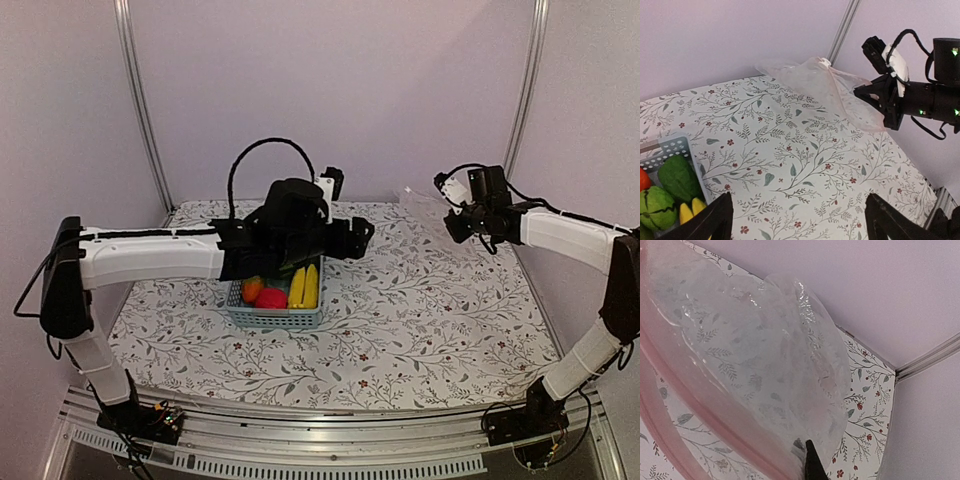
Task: Place the food in the zip-top bag and seal the zipper
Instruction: Open the zipper food storage bag at the corner of the board, then pick up the fake fruit from the bin.
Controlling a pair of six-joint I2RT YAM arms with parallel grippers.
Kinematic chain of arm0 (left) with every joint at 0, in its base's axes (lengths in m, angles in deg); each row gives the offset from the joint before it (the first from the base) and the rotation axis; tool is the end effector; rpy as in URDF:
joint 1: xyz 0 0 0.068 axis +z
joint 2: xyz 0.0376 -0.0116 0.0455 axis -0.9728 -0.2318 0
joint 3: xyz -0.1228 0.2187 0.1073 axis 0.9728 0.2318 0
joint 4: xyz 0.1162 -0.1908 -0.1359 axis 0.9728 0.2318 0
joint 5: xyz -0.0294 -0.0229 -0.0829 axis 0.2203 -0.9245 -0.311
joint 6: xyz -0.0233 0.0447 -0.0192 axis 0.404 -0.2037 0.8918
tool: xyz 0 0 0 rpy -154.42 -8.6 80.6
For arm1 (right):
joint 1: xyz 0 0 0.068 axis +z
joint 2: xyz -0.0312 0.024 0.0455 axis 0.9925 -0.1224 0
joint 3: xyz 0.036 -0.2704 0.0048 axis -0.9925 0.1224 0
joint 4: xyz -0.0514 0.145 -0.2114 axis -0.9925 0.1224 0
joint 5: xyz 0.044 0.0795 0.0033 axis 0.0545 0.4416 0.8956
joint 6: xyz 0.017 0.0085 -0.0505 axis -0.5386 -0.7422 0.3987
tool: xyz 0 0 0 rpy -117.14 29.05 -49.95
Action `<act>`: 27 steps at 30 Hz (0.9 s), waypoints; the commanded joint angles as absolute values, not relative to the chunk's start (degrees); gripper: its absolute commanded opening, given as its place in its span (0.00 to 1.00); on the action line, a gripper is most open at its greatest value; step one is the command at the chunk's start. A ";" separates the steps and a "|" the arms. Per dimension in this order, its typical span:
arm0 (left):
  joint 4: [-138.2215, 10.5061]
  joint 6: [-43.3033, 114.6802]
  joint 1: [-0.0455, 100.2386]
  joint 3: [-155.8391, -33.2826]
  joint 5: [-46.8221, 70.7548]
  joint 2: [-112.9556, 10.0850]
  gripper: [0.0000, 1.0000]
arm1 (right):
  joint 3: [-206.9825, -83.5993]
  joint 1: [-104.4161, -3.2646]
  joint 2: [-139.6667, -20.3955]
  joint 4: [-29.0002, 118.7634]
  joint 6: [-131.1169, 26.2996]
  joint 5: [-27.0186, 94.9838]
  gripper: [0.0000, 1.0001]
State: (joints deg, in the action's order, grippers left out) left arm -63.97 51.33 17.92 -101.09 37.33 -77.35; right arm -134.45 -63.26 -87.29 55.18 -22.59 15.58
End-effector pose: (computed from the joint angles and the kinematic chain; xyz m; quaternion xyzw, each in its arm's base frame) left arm 0.2286 -0.3554 0.2958 0.1384 0.8046 -0.2951 0.4963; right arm 0.3325 0.1119 0.2729 -0.2801 0.8363 -0.0963 0.4614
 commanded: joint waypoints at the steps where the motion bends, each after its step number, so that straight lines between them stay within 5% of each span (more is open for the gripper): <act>1: -45.07 46.30 23.32 -99.23 41.99 -75.49 0.93 | -132.61 -63.17 -86.86 54.82 -21.76 19.25 0.00; 13: -31.57 48.45 38.12 -105.03 38.58 -83.58 1.00 | -130.39 -63.16 -86.89 54.72 -21.81 22.19 0.00; 27: -30.00 49.75 42.21 -111.43 30.51 -92.98 0.90 | -129.89 -63.14 -87.81 54.75 -21.69 22.29 0.00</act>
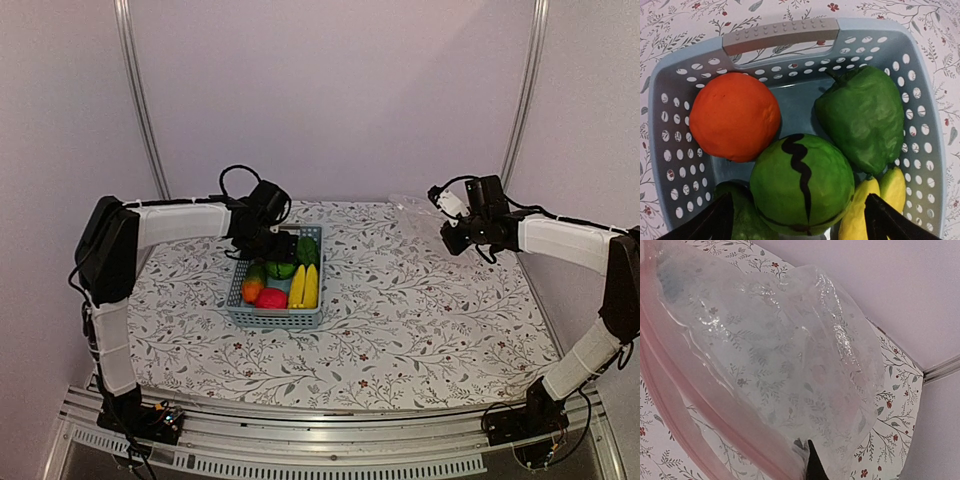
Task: Place the food in the zip-top bag and seal the zipper
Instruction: Pick up the fake fruit from the bin.
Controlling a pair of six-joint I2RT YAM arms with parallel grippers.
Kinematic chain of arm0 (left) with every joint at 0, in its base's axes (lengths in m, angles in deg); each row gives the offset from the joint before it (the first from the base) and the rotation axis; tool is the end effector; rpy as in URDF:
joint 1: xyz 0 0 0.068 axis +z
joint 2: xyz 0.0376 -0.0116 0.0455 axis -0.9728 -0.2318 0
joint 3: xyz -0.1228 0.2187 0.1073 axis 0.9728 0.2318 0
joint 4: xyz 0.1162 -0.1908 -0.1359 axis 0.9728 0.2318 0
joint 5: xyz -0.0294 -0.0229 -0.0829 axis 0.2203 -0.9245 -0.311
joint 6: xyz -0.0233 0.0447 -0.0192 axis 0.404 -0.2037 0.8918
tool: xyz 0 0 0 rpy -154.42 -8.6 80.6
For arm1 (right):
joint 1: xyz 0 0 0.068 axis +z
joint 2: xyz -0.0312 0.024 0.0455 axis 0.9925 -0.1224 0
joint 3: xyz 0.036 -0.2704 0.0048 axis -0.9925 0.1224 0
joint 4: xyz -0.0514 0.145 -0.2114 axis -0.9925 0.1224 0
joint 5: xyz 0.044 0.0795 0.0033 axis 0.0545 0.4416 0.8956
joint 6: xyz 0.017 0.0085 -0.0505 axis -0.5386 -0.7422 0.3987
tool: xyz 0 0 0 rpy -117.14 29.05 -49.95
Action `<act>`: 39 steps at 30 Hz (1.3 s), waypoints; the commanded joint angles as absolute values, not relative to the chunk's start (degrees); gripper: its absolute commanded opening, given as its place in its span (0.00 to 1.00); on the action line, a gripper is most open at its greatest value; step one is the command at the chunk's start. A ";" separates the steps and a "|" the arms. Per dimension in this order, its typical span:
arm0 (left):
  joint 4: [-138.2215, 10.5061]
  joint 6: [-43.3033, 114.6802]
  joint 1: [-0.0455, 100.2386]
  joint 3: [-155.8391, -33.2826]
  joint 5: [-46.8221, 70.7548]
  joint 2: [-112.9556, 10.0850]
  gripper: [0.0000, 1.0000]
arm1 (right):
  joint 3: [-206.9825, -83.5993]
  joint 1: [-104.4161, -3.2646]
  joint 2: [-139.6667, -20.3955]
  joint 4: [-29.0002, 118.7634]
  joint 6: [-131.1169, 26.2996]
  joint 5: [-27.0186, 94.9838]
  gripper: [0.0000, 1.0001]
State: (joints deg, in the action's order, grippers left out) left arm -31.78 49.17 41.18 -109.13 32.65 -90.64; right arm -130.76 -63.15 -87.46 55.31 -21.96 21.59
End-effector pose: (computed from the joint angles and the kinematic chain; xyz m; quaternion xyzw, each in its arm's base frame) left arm 0.3570 -0.2444 0.1999 0.0564 0.9540 -0.0488 0.2902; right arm 0.3246 0.1137 0.2498 -0.3163 0.8424 -0.0518 0.4331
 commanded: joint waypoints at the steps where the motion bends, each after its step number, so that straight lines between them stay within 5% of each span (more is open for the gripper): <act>1: -29.75 49.76 42.18 -111.83 30.63 -93.61 0.90 | -129.94 -63.15 -87.81 54.75 -21.62 22.37 0.00; 8: -28.76 50.02 42.22 -112.92 31.13 -95.82 0.88 | -129.93 -63.16 -87.89 54.77 -21.86 22.71 0.00; 13: -28.22 49.51 42.23 -112.23 31.84 -94.63 0.78 | -129.86 -63.14 -88.07 54.76 -21.86 22.69 0.00; 23: -27.80 47.40 41.65 -108.88 35.54 -79.61 0.65 | -129.77 -63.11 -88.03 54.76 -21.95 23.46 0.00; 39: -55.73 45.17 22.96 -104.45 23.40 -70.98 0.60 | -142.70 -60.12 -93.18 68.42 -25.50 33.27 0.00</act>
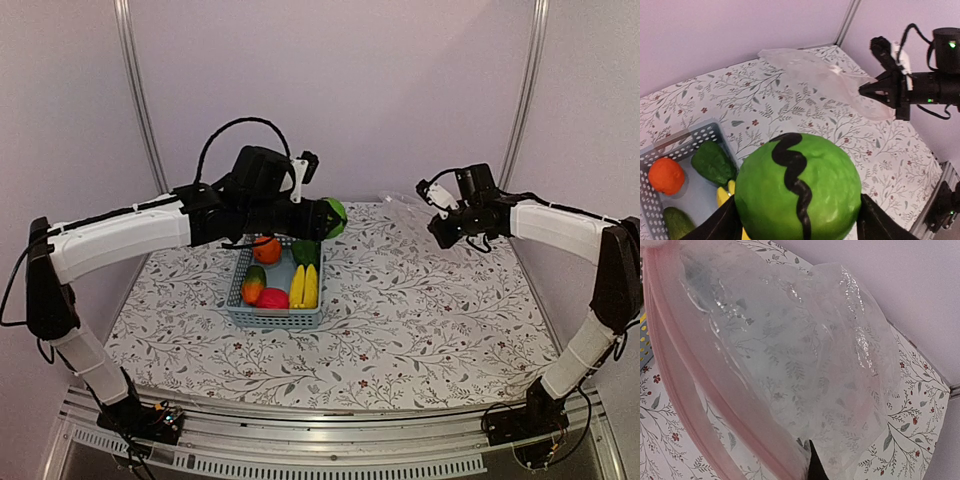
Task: Place the food in the zip-top bag and seal the zipper
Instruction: Pick up the fake fruit from the bin, then place the fake fruit in the zipper food storage bag.
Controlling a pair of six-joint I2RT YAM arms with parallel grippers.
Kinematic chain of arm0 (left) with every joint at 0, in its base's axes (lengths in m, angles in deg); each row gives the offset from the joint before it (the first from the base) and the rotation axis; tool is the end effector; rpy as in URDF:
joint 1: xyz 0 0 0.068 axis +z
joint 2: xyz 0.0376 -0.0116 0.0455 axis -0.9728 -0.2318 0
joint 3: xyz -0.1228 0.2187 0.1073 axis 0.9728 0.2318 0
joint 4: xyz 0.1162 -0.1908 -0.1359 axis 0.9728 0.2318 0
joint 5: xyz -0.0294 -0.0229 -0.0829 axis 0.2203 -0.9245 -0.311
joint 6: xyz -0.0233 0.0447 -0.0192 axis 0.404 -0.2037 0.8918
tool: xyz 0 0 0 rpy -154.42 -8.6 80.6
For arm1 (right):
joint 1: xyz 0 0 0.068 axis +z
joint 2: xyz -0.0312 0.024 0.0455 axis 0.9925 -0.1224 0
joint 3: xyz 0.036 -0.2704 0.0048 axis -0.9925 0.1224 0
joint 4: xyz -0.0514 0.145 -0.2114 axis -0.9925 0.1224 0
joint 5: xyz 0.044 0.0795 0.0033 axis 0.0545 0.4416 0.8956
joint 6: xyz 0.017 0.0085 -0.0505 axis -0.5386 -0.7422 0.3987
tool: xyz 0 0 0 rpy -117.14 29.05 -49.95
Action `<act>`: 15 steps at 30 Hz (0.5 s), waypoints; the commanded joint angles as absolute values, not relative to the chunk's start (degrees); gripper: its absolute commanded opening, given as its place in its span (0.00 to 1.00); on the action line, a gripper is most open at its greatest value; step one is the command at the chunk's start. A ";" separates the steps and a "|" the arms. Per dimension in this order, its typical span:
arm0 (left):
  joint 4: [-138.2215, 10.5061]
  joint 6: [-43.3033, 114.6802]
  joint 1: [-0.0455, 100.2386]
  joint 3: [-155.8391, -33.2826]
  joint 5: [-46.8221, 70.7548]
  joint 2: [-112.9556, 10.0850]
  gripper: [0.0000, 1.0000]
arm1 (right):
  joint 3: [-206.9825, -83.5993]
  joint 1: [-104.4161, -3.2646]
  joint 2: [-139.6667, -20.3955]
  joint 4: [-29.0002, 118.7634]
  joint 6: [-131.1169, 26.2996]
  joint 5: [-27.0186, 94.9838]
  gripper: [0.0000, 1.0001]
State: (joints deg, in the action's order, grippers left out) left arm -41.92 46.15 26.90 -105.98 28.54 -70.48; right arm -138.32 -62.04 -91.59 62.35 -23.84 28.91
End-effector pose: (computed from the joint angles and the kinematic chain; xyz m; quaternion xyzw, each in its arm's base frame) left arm 0.2539 -0.2913 0.3337 0.1723 0.8502 -0.2381 0.4368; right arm 0.3373 0.1306 0.2591 -0.3409 0.8475 0.0175 0.4064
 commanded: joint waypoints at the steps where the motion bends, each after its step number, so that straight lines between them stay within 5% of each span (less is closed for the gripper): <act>1: -59.08 45.69 22.24 -103.44 23.43 -71.21 0.59 | -143.93 -60.12 -93.50 69.81 -26.02 34.57 0.00; 7: -75.51 52.85 20.98 -101.81 20.99 -75.95 0.56 | -148.49 -59.72 -95.35 75.26 -29.22 39.43 0.00; 15: -79.57 57.33 20.37 -108.76 22.40 -86.30 0.51 | -151.34 -59.74 -95.92 77.20 -32.07 42.89 0.00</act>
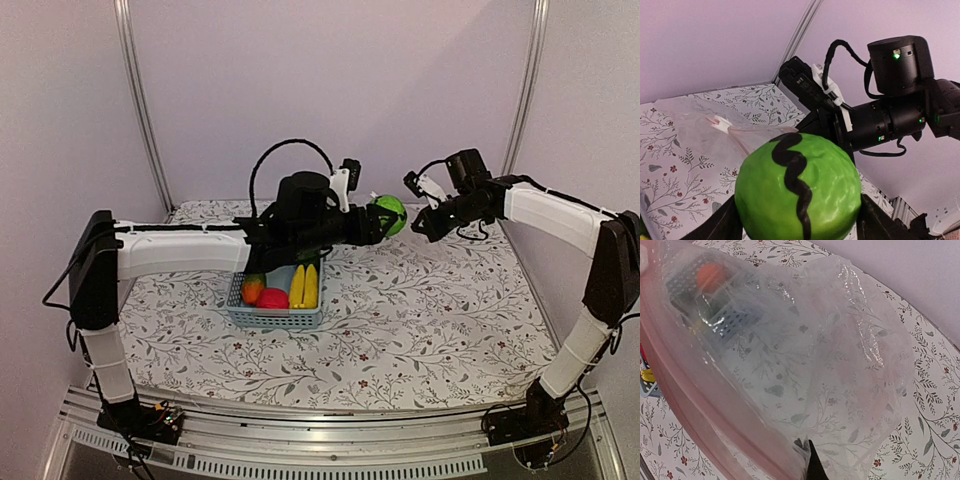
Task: Place the food in the zip-top bag and seal the zipper
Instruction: Place the fake fruit in the zipper food storage bag.
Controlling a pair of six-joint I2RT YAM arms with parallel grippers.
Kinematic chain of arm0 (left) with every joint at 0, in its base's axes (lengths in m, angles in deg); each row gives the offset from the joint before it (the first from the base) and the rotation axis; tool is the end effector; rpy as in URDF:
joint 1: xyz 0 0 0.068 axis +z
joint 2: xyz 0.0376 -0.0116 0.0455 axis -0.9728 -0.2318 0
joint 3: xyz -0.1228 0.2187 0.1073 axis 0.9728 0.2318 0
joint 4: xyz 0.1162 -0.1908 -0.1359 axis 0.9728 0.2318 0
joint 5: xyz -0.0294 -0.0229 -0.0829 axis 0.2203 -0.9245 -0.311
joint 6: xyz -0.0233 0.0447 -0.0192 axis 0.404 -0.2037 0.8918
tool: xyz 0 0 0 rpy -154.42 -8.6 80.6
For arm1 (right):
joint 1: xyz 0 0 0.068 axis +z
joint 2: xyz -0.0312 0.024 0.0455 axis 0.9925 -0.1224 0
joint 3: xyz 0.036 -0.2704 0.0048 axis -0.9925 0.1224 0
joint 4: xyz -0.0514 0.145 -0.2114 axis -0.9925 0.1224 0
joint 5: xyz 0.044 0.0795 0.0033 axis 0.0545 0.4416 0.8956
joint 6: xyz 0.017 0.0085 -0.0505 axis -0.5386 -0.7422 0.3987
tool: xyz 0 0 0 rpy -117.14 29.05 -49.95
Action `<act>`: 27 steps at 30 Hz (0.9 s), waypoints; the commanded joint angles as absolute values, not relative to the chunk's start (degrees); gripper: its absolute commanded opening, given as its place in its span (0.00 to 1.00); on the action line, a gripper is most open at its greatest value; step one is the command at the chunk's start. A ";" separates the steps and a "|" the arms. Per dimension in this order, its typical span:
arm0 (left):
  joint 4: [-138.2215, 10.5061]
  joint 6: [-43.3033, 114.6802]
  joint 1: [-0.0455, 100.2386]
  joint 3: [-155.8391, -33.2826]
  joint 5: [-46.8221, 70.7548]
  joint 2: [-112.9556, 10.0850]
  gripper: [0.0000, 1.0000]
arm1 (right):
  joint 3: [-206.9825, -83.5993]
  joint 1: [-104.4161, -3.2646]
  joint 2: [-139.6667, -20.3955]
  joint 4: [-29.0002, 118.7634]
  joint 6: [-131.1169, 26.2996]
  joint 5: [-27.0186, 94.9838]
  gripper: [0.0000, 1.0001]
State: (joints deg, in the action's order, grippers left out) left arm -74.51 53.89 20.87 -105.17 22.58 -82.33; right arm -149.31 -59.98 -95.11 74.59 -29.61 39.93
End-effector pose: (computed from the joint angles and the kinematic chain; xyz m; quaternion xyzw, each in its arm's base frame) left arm 0.2549 -0.3714 0.3036 0.1601 0.7534 -0.4212 0.4789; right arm 0.3416 0.1539 0.2847 -0.3490 0.8559 0.1321 0.3580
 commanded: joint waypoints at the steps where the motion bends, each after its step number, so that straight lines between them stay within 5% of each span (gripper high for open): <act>1: -79.74 57.86 20.36 -109.83 21.97 -88.08 0.50 | -151.39 -59.76 -95.97 77.08 -32.30 43.14 0.00; 20: -68.46 67.14 20.61 -126.82 37.10 -105.66 0.44 | -150.29 -59.73 -90.31 77.01 -35.57 46.24 0.00; 27: -67.24 59.78 20.52 -132.28 34.31 -105.96 0.84 | -151.24 -59.89 -91.66 77.67 -35.63 47.08 0.00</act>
